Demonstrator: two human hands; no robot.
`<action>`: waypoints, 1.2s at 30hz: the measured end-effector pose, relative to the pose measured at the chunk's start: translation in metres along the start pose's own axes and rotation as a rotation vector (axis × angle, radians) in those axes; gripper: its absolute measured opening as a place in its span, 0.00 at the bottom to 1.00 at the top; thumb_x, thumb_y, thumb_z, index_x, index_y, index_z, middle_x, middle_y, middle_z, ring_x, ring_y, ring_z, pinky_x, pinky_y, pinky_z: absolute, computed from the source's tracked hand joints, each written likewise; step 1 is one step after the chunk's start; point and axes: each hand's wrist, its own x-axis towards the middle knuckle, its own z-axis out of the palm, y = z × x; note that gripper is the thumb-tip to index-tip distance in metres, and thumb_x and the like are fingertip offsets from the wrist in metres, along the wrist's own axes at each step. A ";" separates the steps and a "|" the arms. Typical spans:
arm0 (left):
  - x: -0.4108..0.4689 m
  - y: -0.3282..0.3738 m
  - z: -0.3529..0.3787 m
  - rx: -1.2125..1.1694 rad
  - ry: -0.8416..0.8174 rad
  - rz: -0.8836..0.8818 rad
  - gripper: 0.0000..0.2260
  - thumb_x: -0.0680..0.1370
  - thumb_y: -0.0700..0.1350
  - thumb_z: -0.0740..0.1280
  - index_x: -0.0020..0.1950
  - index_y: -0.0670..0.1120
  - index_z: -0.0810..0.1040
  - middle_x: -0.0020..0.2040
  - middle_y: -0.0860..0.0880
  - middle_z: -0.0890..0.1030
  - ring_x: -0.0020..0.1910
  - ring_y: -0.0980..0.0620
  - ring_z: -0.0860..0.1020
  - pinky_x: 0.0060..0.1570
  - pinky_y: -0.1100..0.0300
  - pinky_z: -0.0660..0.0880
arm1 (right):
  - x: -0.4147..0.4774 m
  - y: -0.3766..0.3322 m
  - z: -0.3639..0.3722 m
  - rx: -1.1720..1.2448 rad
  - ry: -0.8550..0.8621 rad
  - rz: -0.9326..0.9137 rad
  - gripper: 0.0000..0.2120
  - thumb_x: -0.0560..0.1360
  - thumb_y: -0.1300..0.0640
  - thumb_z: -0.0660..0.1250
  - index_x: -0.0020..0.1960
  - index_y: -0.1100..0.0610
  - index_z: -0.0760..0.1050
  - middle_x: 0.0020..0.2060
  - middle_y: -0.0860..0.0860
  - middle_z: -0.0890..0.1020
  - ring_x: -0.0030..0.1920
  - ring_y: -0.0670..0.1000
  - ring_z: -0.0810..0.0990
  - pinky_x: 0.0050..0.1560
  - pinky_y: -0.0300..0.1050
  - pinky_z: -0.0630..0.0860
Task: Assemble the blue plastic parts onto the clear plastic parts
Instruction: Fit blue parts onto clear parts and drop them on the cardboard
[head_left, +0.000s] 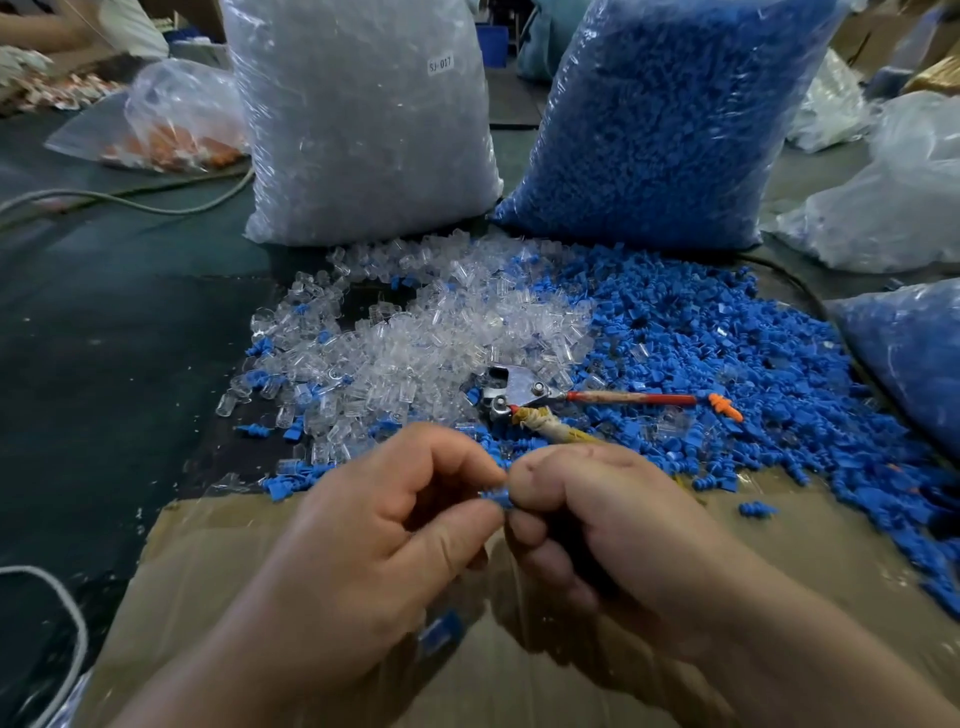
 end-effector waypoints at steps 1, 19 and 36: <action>0.000 0.001 -0.005 0.052 -0.016 -0.017 0.08 0.71 0.57 0.69 0.49 0.61 0.79 0.37 0.51 0.83 0.31 0.53 0.80 0.31 0.57 0.78 | 0.000 0.000 -0.003 -0.133 0.022 -0.017 0.12 0.68 0.50 0.63 0.28 0.53 0.73 0.22 0.49 0.71 0.22 0.48 0.65 0.23 0.39 0.60; 0.011 -0.012 -0.008 0.714 -0.001 -0.094 0.14 0.73 0.62 0.65 0.58 0.63 0.76 0.45 0.62 0.77 0.43 0.60 0.76 0.43 0.64 0.73 | 0.037 0.027 -0.009 -1.521 0.476 -0.483 0.15 0.79 0.38 0.53 0.52 0.46 0.71 0.40 0.46 0.71 0.38 0.54 0.78 0.30 0.47 0.60; 0.017 -0.029 0.003 0.571 0.234 -0.100 0.05 0.73 0.55 0.70 0.45 0.59 0.75 0.44 0.65 0.79 0.40 0.63 0.78 0.32 0.68 0.71 | 0.040 0.027 -0.006 -1.535 0.455 -0.495 0.02 0.77 0.49 0.61 0.48 0.47 0.71 0.34 0.44 0.67 0.36 0.53 0.78 0.26 0.45 0.51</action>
